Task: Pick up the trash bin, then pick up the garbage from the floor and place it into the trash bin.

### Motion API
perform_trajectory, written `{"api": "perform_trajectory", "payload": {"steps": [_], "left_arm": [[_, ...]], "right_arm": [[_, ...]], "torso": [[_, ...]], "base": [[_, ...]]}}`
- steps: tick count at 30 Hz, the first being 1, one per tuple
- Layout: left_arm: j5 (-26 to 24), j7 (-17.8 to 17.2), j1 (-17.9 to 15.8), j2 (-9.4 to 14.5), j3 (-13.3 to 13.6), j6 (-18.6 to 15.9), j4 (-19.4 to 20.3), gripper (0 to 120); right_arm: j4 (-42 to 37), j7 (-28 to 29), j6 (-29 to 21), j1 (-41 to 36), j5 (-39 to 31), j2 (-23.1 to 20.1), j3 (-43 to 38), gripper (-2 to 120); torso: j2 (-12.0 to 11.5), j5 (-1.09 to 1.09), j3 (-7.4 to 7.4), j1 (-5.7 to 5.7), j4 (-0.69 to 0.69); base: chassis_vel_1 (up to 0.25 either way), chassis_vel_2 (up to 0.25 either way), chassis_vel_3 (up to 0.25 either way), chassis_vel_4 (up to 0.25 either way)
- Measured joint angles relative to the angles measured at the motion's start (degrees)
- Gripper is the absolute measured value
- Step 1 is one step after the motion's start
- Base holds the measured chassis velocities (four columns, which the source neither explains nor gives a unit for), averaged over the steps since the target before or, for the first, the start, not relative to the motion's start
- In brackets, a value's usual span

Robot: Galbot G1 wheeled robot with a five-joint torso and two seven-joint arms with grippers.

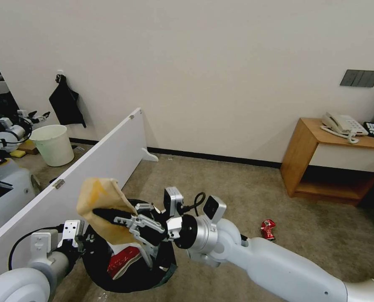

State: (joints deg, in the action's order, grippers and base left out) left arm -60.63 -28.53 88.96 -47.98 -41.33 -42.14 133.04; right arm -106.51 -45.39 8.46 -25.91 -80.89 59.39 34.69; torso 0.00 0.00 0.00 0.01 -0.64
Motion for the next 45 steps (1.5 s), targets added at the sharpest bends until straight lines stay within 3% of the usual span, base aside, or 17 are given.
{"api": "perform_trajectory", "payload": {"steps": [18, 34, 45], "left_arm": [[-1.79, -0.58, 1.77, 0.99, -1.62, 0.0, 2.0, 0], [-1.69, -0.66, 4.05, 1.08, -2.19, 0.0, 3.69, 0], [-1.73, -0.76, 3.59, 1.27, -1.77, 0.01, 3.43, 0]], "right_arm": [[9.49, -0.3, 0.87, -2.8, 4.76, 3.06, 2.74, 0], [12.44, 12.41, -1.25, -3.27, 9.47, 2.82, 3.92, 0], [12.55, 14.14, -2.1, -3.17, 10.17, 2.92, 4.67, 0]], "torso": [[0.0, 0.0, 0.0, 0.0, 0.01], [0.0, 0.0, 0.0, 0.0, 0.0], [0.0, 0.0, 0.0, 0.0, 0.0]], "base": [[0.0, 0.0, 0.0, 0.0], [0.0, 0.0, 0.0, 0.0], [0.0, 0.0, 0.0, 0.0]]}}
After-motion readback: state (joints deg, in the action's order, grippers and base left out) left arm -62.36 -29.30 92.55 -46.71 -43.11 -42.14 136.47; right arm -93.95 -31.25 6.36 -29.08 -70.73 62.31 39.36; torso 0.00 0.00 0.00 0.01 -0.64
